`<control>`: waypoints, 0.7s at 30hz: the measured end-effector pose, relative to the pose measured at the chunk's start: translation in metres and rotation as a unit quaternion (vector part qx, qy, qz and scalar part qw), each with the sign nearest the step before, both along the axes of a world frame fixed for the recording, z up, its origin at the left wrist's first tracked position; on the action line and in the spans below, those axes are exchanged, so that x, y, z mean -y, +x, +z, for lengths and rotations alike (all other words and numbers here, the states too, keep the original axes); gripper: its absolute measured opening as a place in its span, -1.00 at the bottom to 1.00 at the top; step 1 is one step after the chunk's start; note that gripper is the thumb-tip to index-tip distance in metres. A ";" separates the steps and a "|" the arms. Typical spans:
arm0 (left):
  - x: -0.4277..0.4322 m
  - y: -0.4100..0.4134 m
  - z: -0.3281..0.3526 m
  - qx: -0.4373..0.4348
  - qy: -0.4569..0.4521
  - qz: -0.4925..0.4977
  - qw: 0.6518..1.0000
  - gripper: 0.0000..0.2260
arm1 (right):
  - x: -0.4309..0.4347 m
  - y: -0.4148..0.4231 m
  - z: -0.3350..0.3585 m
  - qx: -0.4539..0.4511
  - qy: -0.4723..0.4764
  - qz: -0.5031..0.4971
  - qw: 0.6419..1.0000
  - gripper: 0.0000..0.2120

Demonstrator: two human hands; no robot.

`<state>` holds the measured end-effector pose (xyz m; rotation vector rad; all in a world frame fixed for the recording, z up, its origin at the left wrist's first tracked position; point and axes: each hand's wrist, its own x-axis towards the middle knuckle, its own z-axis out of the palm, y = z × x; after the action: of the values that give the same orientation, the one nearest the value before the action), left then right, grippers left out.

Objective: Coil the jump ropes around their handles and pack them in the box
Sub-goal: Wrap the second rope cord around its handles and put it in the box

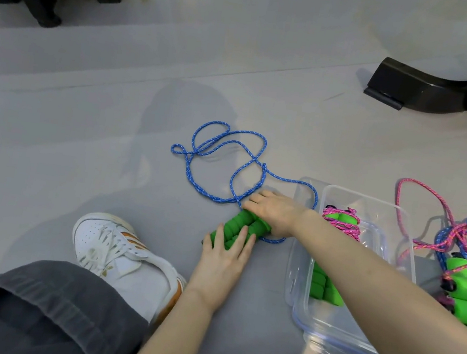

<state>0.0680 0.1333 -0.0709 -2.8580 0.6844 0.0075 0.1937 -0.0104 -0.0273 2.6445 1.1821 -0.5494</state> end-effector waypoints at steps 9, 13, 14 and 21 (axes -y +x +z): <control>0.000 0.008 0.009 -0.084 -0.042 -0.005 0.996 -0.20 | 0.018 -0.006 0.000 -0.044 -0.021 -0.048 0.998 -0.38; 0.000 0.007 0.014 -0.130 -0.041 -0.025 0.990 -0.30 | 0.017 -0.006 -0.001 -0.043 -0.035 -0.036 0.998 -0.39; 0.001 0.008 0.017 -0.156 -0.030 -0.010 0.987 -0.33 | 0.016 -0.005 -0.001 -0.042 -0.036 -0.035 0.998 -0.39; -0.005 0.019 0.019 -0.032 0.031 -0.060 0.997 -0.22 | 0.022 -0.005 0.010 -0.013 -0.005 -0.064 0.998 -0.37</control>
<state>0.0873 0.1388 -0.0523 -2.7635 0.8519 0.1019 0.1883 -0.0322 -0.0170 2.7278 1.0183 -0.6120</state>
